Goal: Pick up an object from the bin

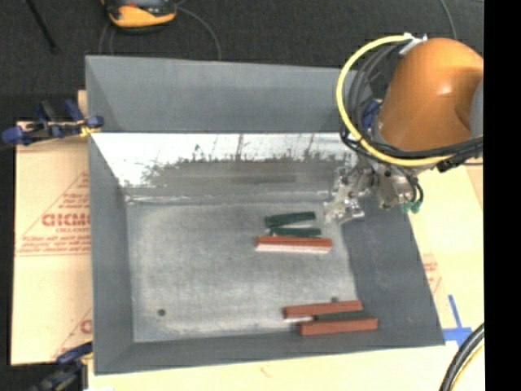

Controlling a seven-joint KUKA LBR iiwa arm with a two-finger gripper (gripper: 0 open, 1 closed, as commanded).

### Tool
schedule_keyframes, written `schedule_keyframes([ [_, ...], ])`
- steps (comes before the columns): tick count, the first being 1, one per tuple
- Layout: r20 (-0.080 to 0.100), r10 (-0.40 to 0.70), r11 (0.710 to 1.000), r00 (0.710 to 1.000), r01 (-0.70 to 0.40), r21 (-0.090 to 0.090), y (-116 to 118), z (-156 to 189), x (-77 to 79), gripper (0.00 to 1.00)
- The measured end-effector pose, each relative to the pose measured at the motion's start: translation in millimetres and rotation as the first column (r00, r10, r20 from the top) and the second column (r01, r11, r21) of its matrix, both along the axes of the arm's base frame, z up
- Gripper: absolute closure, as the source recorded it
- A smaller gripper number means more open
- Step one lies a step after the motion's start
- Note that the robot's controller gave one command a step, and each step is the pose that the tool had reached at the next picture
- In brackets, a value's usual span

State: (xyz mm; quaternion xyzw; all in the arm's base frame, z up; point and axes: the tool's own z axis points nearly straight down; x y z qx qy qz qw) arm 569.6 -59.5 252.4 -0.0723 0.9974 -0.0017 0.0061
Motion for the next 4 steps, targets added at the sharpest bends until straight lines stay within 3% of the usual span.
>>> schedule_keyframes([
  [1,-0.010,0.062,0.998,0.998,-0.062,0.001,8,-42,-44.3,1.00],
  [2,-0.009,-0.009,1.000,1.000,0.009,0.004,29,-94,-13.6,0.00],
  [3,-0.008,-0.009,1.000,1.000,0.009,0.003,29,-93,-13.2,0.00],
  [4,-0.007,-0.113,0.994,0.994,0.113,0.006,4,-171,25.8,1.00],
])
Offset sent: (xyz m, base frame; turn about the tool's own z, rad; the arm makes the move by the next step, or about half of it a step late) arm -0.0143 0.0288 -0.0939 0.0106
